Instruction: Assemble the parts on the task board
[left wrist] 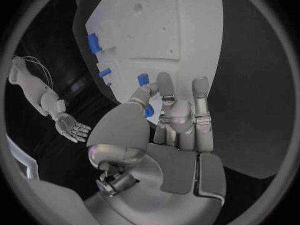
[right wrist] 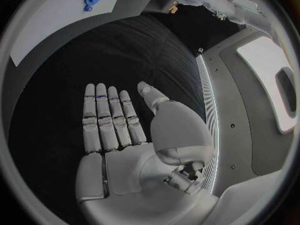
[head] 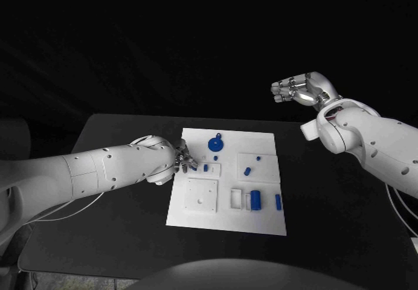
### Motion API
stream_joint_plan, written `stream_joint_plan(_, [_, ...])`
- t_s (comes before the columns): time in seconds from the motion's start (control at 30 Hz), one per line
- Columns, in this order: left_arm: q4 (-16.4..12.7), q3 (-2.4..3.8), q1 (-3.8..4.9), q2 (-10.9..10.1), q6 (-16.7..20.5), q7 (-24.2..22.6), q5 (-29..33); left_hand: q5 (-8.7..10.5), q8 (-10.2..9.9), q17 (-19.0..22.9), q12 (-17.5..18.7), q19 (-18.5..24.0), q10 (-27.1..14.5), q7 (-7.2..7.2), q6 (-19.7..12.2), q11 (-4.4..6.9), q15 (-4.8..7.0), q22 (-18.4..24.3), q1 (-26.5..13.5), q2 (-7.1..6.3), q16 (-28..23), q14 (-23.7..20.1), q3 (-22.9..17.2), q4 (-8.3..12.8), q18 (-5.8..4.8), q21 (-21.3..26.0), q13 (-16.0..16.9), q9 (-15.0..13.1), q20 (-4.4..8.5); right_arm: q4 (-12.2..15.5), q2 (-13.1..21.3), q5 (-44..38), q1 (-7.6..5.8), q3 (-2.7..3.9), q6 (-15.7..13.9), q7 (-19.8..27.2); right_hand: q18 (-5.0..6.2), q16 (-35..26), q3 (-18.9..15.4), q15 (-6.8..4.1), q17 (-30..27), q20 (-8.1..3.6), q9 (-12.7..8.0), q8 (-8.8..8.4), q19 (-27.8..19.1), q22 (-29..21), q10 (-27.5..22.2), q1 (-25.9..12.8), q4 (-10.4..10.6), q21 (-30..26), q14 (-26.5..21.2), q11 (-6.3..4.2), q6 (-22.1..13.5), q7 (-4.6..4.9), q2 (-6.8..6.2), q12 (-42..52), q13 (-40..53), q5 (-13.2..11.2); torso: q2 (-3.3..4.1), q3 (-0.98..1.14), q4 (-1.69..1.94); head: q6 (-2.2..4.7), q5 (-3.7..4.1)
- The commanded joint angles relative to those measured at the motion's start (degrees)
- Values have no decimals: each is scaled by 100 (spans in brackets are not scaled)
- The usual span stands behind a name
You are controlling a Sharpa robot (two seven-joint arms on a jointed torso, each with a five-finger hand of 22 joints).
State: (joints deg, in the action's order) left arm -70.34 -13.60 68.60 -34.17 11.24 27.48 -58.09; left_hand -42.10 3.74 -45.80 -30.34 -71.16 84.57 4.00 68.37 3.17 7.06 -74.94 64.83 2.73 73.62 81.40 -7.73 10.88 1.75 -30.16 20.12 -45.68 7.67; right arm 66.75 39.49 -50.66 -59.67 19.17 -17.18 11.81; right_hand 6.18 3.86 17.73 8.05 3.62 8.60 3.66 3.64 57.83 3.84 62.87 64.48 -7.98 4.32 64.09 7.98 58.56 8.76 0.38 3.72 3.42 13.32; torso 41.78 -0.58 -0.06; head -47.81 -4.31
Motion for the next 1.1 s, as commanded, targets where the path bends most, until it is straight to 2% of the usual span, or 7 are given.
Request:
stream_joint_plan(0.03, [-36,-16,-39,34,-195,-37,-160,1,11,-13,-34,-15,229,-475,544,102,15,-107,11,10,9,21,-338,388,61,-3,1,47,-5,7,1,-7,2,4,69,57,46,-32,-2,4,-9,-8,-9,-11,-37,-7,-33,-2,21,-22,-52,11,-58,1,-37,-35,-8,38,-2,0,3,-7,6])
stream_joint_plan(0.5, [-55,-15,-44,46,-170,-52,-238,85,23,-71,-80,-21,227,-493,608,114,18,-105,15,-17,34,36,-295,358,58,3,7,113,-9,7,0,-7,2,4,65,59,46,-32,-2,4,-9,-8,-9,-11,-37,-7,-33,-2,21,-22,-52,11,-58,1,-37,-35,-8,38,-2,-5,5,-14,11])
stream_joint_plan(0.93, [-60,-15,-45,48,-153,-43,-227,125,33,-163,-147,-38,229,-520,685,125,15,-107,18,-22,87,64,-268,310,55,3,12,75,-16,5,-8,-7,2,4,62,63,46,-32,-2,4,-9,-8,-9,-11,-37,-7,-33,-2,21,-22,-52,11,-58,1,-37,-35,-8,38,-2,-7,6,-22,8])
stream_joint_plan(1.1, [-56,-15,-45,45,-169,-25,-193,125,29,-214,-209,-45,230,-533,716,129,14,-108,-3,-15,112,75,-281,291,65,-5,-99,1,-27,8,-6,-7,2,4,59,64,46,-32,-2,4,-9,-8,-9,-11,-37,-7,-33,-2,21,-22,-52,11,-58,1,-37,-35,-8,38,0,-7,5,-24,0])
